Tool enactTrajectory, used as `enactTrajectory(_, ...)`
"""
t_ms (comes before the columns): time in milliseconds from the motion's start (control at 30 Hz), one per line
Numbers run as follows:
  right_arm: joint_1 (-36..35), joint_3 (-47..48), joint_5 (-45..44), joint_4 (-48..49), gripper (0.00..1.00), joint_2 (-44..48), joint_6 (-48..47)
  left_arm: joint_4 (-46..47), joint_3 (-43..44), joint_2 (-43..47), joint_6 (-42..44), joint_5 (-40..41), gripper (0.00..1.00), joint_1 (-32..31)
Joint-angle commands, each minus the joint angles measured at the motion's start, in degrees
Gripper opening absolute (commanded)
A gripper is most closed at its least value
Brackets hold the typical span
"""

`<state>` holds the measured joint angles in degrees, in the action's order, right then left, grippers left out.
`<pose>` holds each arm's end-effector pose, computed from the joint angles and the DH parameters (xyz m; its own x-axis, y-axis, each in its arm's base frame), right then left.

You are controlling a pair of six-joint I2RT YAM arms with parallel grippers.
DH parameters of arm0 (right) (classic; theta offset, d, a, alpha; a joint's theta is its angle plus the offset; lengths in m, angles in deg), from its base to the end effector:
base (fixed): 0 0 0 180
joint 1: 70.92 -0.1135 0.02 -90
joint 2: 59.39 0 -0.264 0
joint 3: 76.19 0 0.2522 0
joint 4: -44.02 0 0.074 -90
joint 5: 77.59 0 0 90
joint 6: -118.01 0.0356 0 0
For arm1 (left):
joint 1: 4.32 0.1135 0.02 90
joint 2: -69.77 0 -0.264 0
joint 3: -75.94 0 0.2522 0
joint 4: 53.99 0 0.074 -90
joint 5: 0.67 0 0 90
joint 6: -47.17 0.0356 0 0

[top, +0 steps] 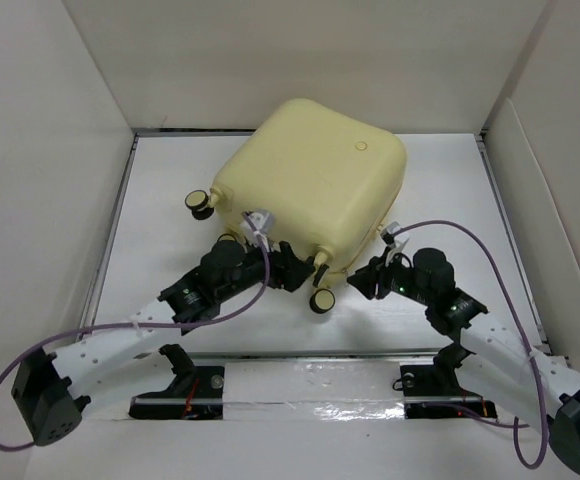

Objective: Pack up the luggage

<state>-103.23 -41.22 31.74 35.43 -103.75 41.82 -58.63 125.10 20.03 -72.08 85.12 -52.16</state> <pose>0.1479 0.1075 0.2237 -0.4373 -0.0100 -0.8993 -0.6859 0.6504 0.3263 0.1394 -0.1579 0.3024 -0.4385 -0.2418 -0.8656 0.6580 0.5697 -0.4924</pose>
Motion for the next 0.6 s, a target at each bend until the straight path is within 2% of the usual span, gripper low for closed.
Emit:
enactTrajectory(0,-0.73,1.72,-2.37,1.07,0.45,-1.86,-0.88,3.27,2.03,-3.25,4.46,-2.04,0.74,-6.1)
enactTrajectory(133,-0.73,4.27,-2.81,1.6,0.46,-5.91,-2.64,0.29,5.47,-8.18,5.96,-1.24,0.78,-7.45)
enactTrajectory(233,-0.73,5.51,-2.55,2.91,0.46,-8.37,-2.82,2.2,4.95,-8.71,6.05,-1.15,0.78,-7.45)
enactTrajectory(433,-1.26,5.42,-0.52,8.0,0.45,-12.24,-1.85,2.39,6.35,-11.96,6.84,-1.15,0.72,-7.45)
enactTrajectory(533,-2.4,5.24,-0.96,9.76,0.38,-14.08,-1.15,3.87,6.09,-12.84,6.93,-1.24,0.66,-7.45)
enactTrajectory(567,-2.4,5.07,-1.49,10.38,0.27,-14.87,-0.8,4.32,6.17,-13.02,7.02,-1.33,0.65,-7.45)
